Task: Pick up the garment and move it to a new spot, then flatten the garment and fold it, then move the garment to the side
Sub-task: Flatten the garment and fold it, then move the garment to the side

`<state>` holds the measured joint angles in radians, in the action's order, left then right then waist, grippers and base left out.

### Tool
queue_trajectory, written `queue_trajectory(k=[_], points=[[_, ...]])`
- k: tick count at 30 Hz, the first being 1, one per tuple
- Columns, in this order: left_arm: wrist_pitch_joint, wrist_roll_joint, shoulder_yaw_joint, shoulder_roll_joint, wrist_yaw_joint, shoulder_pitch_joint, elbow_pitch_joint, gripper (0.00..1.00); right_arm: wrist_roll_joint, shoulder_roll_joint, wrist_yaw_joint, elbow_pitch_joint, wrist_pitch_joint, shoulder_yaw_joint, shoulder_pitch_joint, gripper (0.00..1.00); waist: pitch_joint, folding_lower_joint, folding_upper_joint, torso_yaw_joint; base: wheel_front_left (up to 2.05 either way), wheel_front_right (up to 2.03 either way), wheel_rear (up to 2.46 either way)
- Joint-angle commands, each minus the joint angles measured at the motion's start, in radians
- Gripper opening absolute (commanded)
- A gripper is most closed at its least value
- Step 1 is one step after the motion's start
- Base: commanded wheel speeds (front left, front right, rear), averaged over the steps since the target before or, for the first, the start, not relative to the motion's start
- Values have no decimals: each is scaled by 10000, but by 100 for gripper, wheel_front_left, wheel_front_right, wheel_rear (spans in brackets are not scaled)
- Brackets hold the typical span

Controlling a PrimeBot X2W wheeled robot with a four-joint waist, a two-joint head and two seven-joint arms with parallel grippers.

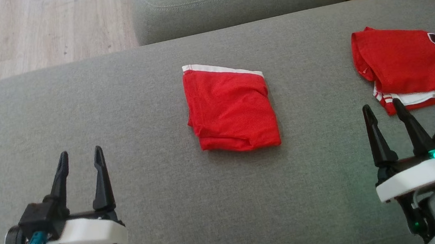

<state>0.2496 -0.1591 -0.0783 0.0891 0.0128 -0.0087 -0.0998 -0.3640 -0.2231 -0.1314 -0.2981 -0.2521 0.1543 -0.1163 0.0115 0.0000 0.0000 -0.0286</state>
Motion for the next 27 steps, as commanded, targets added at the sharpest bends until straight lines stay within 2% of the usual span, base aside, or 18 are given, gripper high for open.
queue_trajectory(k=[1, 9, 14, 19, 27], points=[[122, 103, 442, 68, -29, -374, 335, 100, 71, -47, 7, 407, -82, 108, -253, 100, 10, 0, 0, 17, 0, 0, 0], [122, 206, 594, -144, -212, -429, 185, 100, 231, 165, 7, 502, 493, 85, -272, 100, 96, 0, 0, 177, 0, 0, 0], [122, 273, 500, -245, -306, -639, 188, 100, -128, 380, 7, 38, 1052, 377, -1202, 100, 379, 0, 0, 514, 0, 0, 0], [122, 95, 401, -323, -387, -953, 168, 100, -996, 595, 7, -1617, 2354, 471, -2991, 100, 832, 0, 0, 1087, 0, 0, 0], [122, -48, 272, -371, -473, -1400, -42, 100, -1636, 415, 7, -4680, 4045, 578, -5721, 100, 1487, 0, 0, 2176, 0, 0, 0]])
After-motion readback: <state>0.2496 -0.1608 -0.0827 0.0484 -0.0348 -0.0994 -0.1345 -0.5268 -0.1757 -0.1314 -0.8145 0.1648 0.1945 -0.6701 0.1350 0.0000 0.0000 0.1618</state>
